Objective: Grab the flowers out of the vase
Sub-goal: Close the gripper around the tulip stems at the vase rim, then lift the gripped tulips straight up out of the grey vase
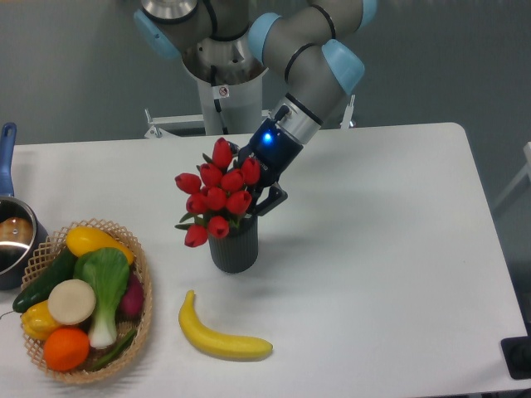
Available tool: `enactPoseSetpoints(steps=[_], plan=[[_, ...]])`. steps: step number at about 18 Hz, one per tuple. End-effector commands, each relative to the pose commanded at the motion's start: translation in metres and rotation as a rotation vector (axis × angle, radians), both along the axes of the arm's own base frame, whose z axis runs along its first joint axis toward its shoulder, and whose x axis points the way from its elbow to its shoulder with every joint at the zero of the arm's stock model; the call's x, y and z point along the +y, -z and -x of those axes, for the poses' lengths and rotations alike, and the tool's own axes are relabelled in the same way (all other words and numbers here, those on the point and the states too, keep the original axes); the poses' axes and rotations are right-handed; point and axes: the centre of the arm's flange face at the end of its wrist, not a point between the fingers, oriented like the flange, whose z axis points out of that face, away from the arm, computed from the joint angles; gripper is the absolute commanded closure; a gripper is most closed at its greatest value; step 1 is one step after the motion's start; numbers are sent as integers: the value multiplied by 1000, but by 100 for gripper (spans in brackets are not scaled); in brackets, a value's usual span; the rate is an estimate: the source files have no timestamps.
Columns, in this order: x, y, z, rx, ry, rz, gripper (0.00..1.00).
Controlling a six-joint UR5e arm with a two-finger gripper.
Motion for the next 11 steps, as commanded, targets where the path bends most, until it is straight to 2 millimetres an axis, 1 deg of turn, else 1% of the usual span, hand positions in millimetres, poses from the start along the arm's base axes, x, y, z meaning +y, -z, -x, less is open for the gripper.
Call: enactPoseSetpoints(steps=[6, 7, 11], plan=[[0, -5, 1, -12, -5, -27, 57], [0, -8, 2, -21, -15, -26, 57], [2, -31, 11, -63, -70, -31, 57]])
